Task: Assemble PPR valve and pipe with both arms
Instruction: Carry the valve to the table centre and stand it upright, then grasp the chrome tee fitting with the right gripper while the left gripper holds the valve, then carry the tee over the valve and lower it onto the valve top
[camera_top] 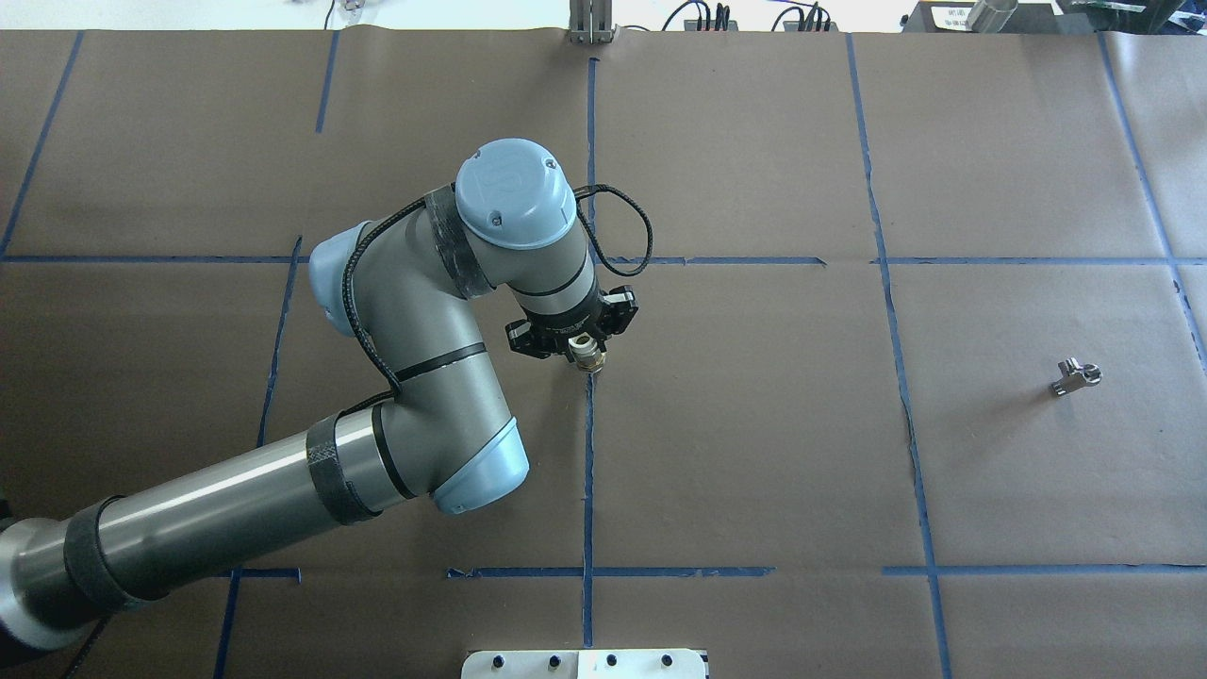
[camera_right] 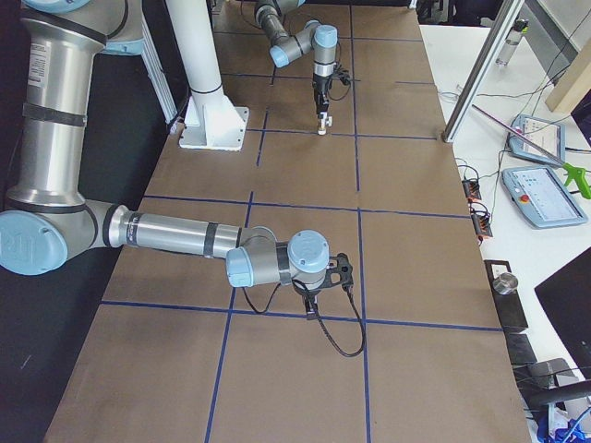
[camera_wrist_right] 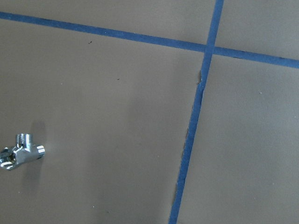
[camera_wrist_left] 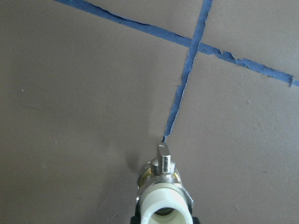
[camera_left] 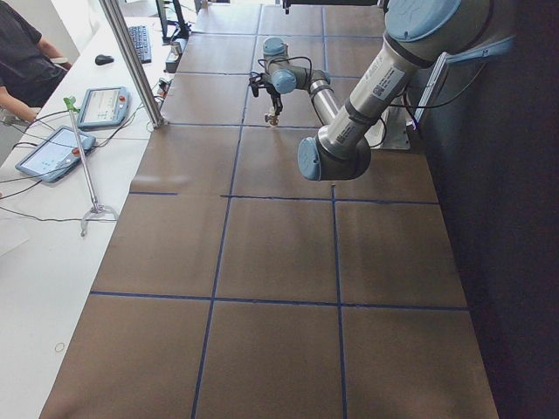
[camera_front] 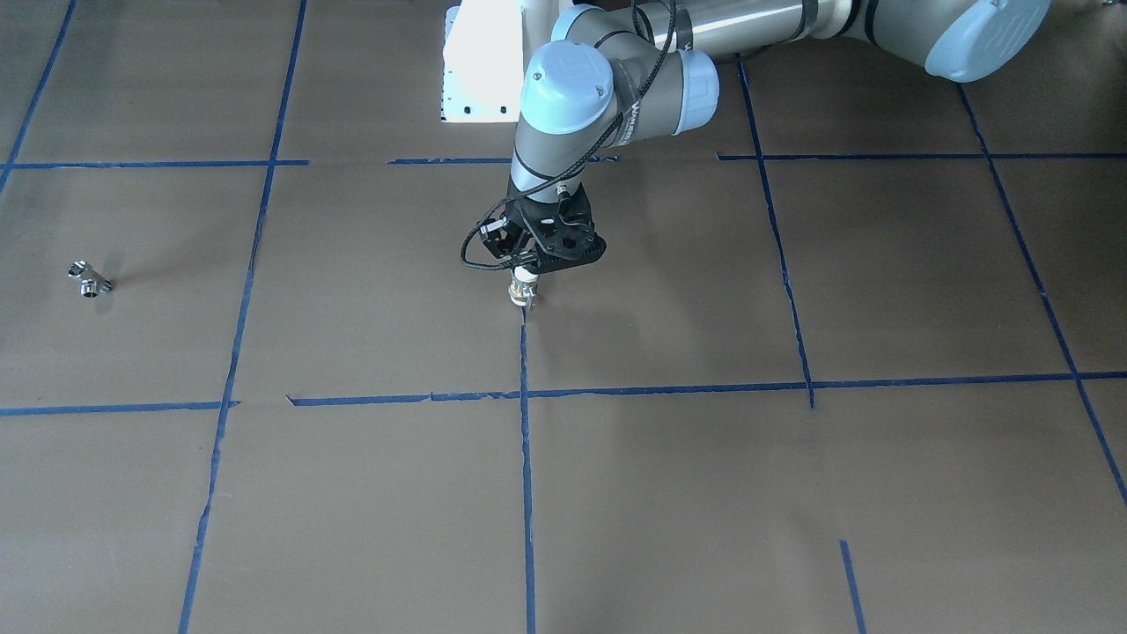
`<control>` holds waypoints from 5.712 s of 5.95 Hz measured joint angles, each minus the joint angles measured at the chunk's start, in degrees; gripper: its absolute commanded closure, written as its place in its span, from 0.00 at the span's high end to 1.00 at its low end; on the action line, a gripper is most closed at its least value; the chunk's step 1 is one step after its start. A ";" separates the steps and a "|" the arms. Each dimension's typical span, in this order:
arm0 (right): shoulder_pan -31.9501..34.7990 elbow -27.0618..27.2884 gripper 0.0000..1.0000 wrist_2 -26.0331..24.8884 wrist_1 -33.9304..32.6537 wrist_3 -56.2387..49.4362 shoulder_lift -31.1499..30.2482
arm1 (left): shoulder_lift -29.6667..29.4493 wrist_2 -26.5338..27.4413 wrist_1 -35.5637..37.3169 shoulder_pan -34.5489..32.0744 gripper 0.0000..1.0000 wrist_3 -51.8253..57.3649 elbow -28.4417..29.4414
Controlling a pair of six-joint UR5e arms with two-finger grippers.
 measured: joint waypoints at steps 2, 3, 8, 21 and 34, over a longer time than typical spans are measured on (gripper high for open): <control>0.00 -0.06 1.00 0.00 0.00 0.00 -0.02 | -0.01 0.08 0.02 0.13 0.56 0.02 -0.06; 0.00 -0.07 1.00 0.00 0.00 0.00 -0.02 | -0.02 0.08 0.06 0.14 0.68 0.02 -0.10; -2.13 0.19 1.00 -0.02 5.62 2.64 -0.21 | 0.61 -0.56 -0.04 -0.01 0.93 -0.94 -3.30; -29.54 6.34 0.00 -16.08 18.55 47.50 -0.37 | 8.24 -0.59 -0.79 -0.68 0.93 -2.15 -13.71; -53.73 10.01 0.00 -30.88 -15.44 101.59 52.37 | 23.21 0.41 -5.07 0.03 1.00 -1.47 -21.41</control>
